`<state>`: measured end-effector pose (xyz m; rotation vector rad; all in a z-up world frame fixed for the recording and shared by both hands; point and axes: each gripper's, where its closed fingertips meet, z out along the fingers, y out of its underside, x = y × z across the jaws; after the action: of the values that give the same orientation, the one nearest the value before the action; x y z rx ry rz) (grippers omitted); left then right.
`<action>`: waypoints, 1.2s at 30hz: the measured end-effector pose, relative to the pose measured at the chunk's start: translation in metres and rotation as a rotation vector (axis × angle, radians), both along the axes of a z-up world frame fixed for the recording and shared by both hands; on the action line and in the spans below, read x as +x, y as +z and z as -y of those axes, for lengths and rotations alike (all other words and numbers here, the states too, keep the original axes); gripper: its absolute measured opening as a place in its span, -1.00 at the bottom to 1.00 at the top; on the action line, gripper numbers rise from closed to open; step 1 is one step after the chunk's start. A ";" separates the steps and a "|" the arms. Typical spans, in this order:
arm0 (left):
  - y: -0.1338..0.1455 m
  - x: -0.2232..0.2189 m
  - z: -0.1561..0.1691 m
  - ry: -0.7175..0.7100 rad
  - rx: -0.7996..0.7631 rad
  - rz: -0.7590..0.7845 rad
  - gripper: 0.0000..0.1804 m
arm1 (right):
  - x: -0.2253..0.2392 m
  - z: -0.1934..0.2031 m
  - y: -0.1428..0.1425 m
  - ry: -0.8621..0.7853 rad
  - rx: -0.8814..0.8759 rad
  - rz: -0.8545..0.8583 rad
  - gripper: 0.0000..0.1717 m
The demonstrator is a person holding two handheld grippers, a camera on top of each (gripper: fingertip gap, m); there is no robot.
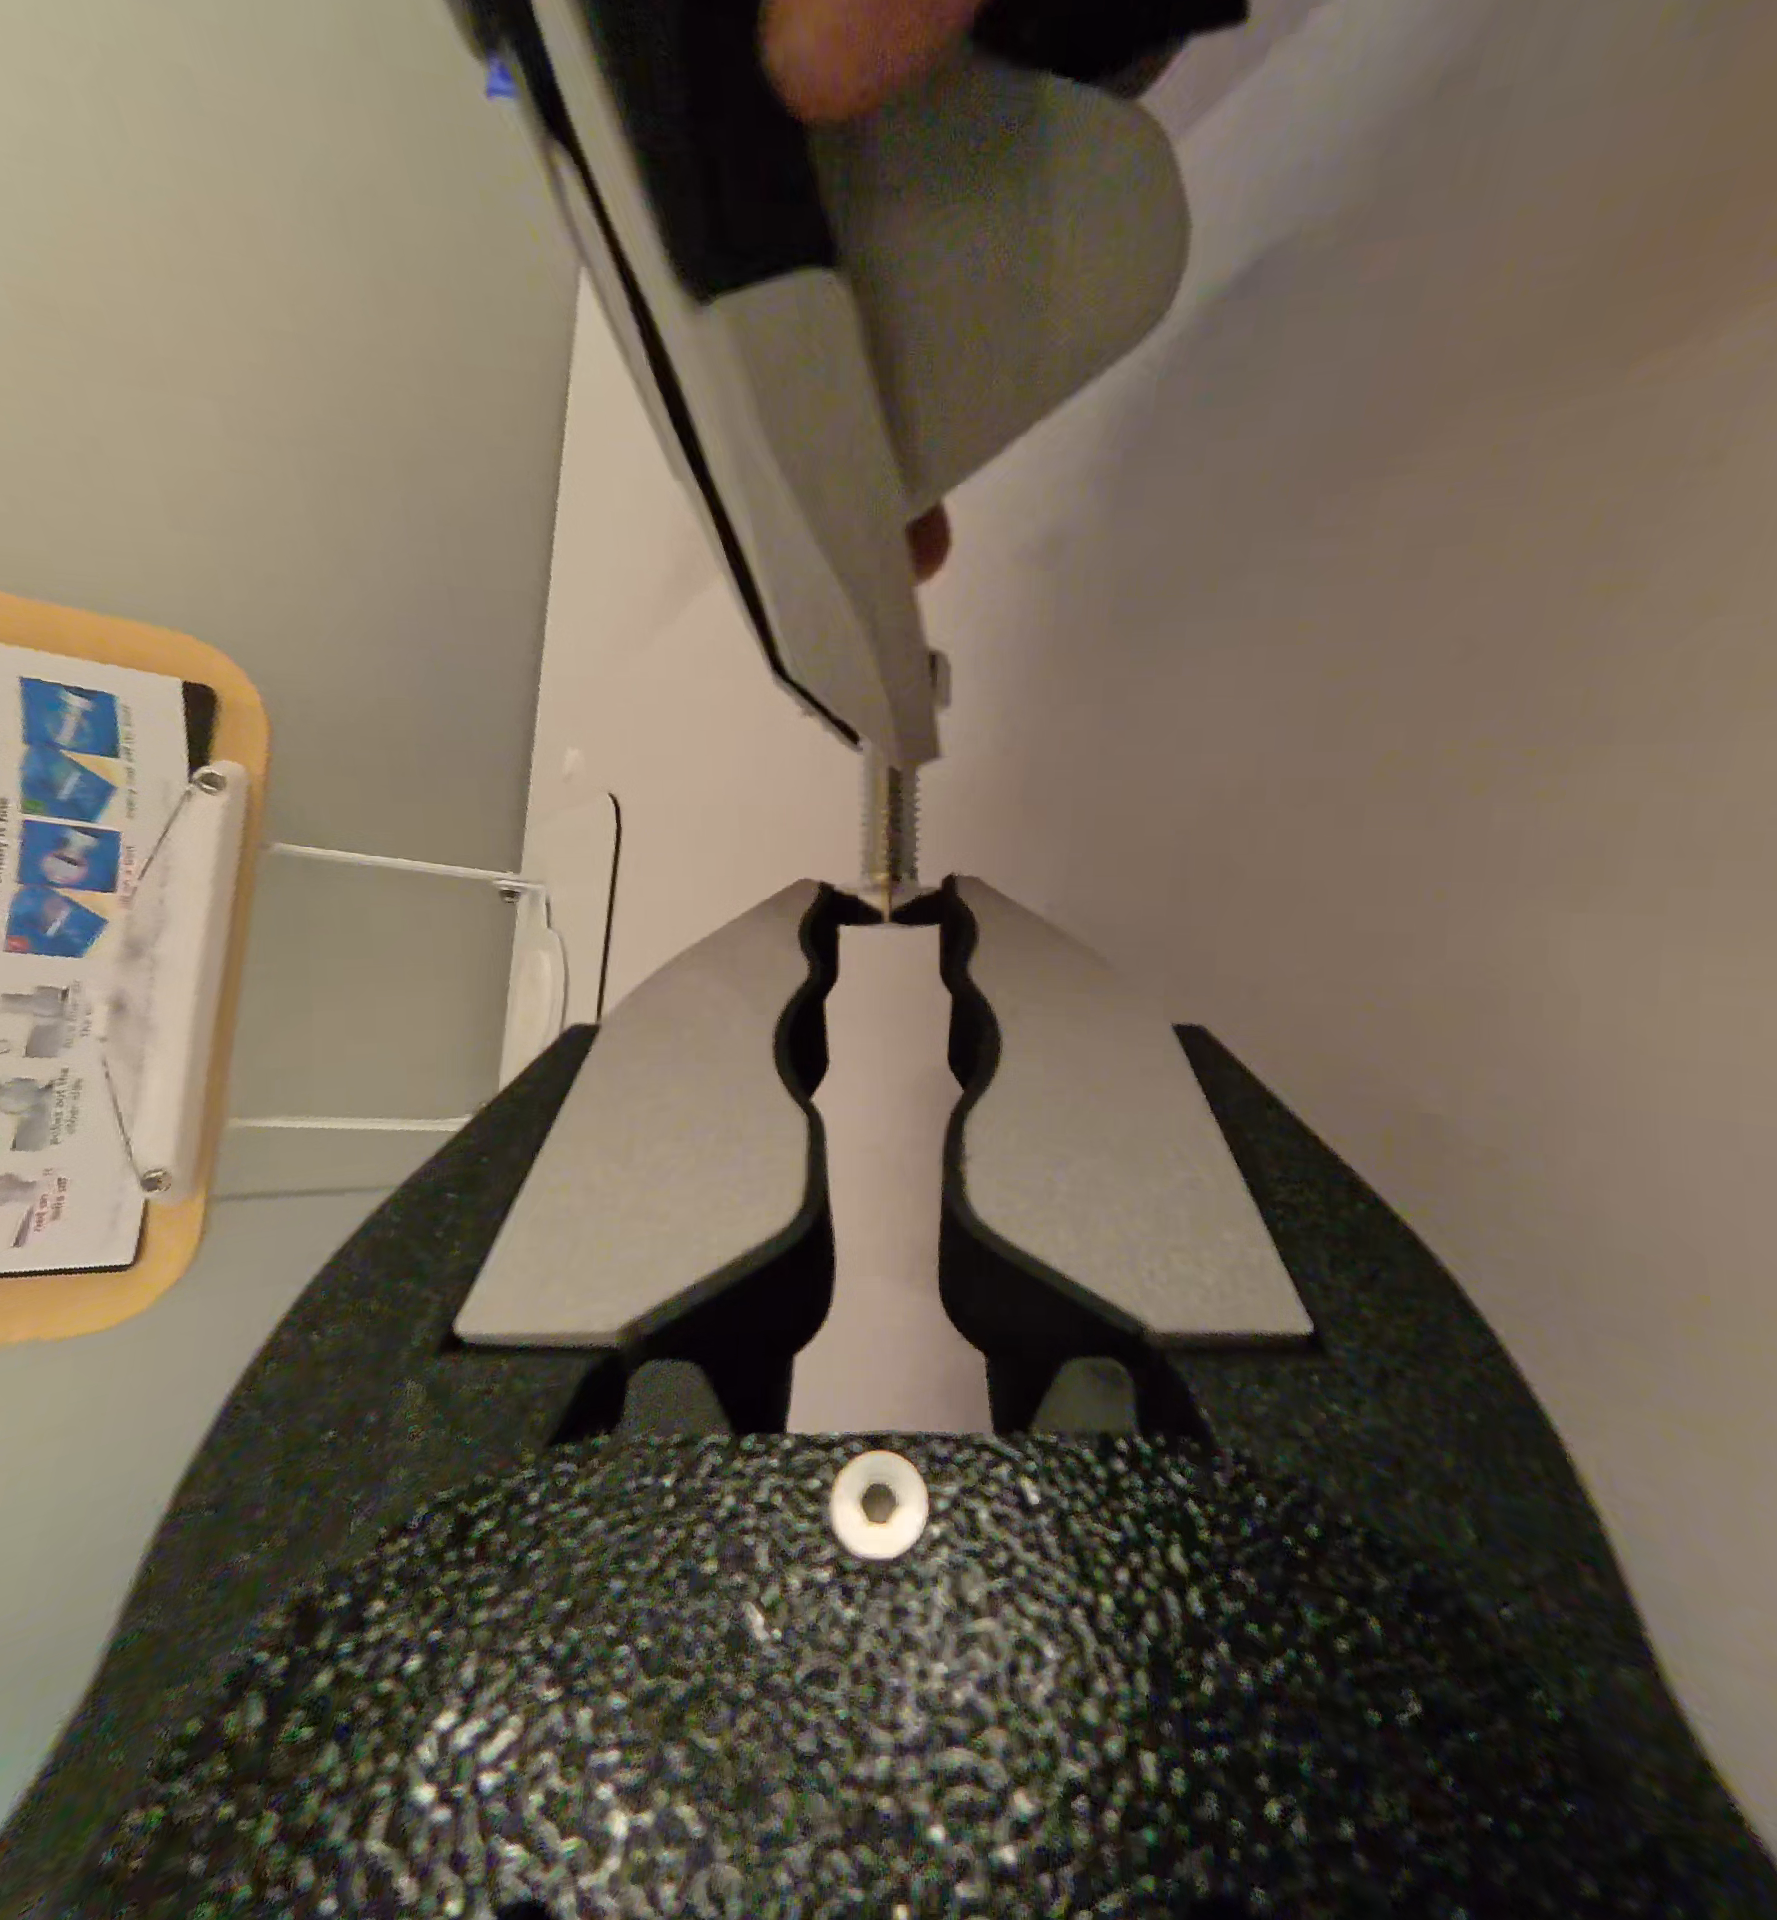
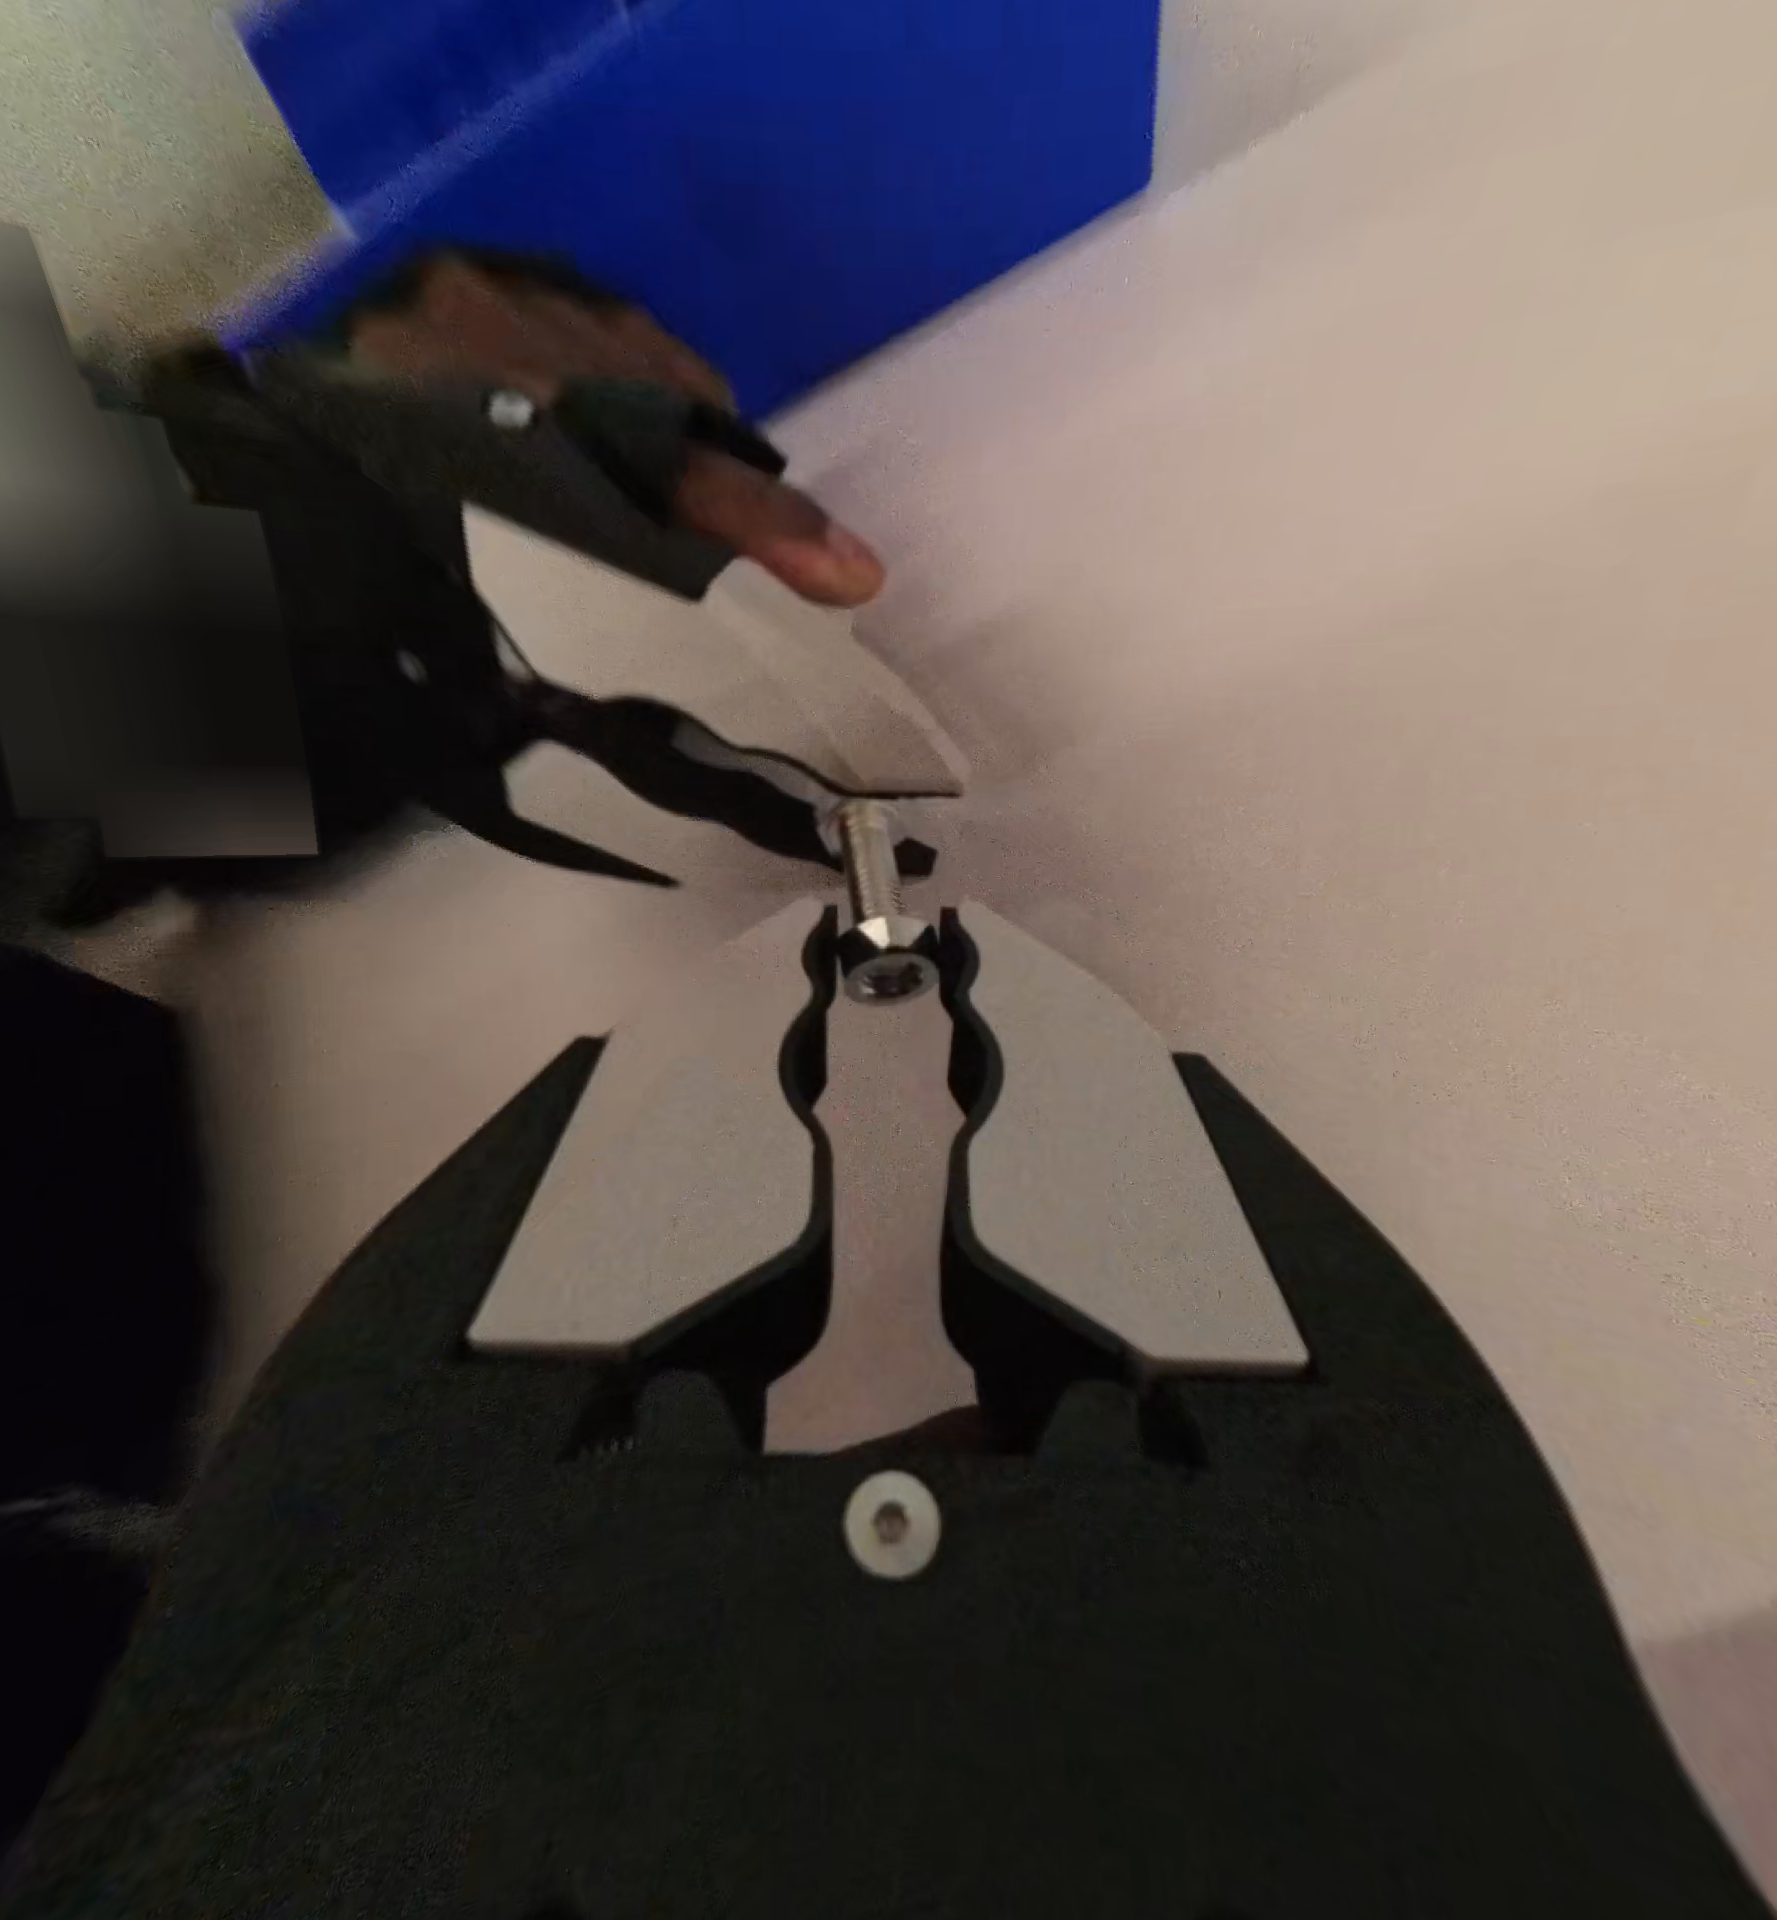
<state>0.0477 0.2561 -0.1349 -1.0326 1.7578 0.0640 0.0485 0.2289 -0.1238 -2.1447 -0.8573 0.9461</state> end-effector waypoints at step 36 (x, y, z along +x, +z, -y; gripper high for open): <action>0.010 0.001 0.012 -0.056 -0.270 0.136 -0.80 | -0.001 0.005 0.015 0.232 0.790 0.329 -0.78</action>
<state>0.0490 0.2443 -0.1246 -1.1505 1.7002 -0.2794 0.0475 0.2239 -0.1092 -1.5331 -1.3838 0.2559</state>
